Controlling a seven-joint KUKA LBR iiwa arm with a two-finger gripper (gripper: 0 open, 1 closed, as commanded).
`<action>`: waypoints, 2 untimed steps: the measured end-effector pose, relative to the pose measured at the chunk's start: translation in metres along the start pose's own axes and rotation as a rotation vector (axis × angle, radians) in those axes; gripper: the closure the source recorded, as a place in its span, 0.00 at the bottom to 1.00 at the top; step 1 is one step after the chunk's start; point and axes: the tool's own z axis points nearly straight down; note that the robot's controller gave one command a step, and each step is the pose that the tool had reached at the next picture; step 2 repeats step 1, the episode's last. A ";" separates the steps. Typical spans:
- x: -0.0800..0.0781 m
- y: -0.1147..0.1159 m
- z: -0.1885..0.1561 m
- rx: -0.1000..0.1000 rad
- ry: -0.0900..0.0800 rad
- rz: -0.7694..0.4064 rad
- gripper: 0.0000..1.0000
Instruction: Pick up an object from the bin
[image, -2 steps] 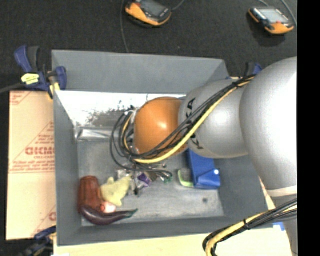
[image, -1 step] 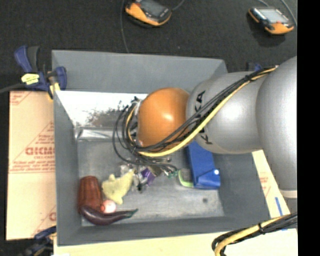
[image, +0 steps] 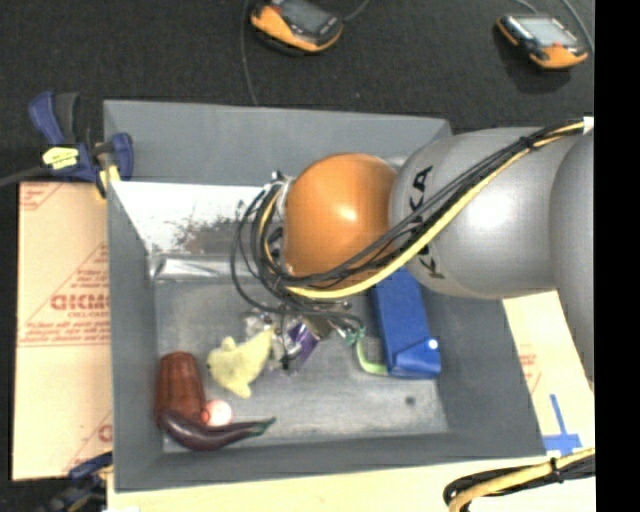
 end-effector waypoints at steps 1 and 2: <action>0.000 0.000 -0.044 0.000 0.000 0.001 1.00; 0.000 0.000 -0.044 0.000 0.000 0.001 1.00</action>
Offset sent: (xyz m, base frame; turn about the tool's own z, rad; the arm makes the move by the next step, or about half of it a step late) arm 0.0001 0.0001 0.0878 0.0006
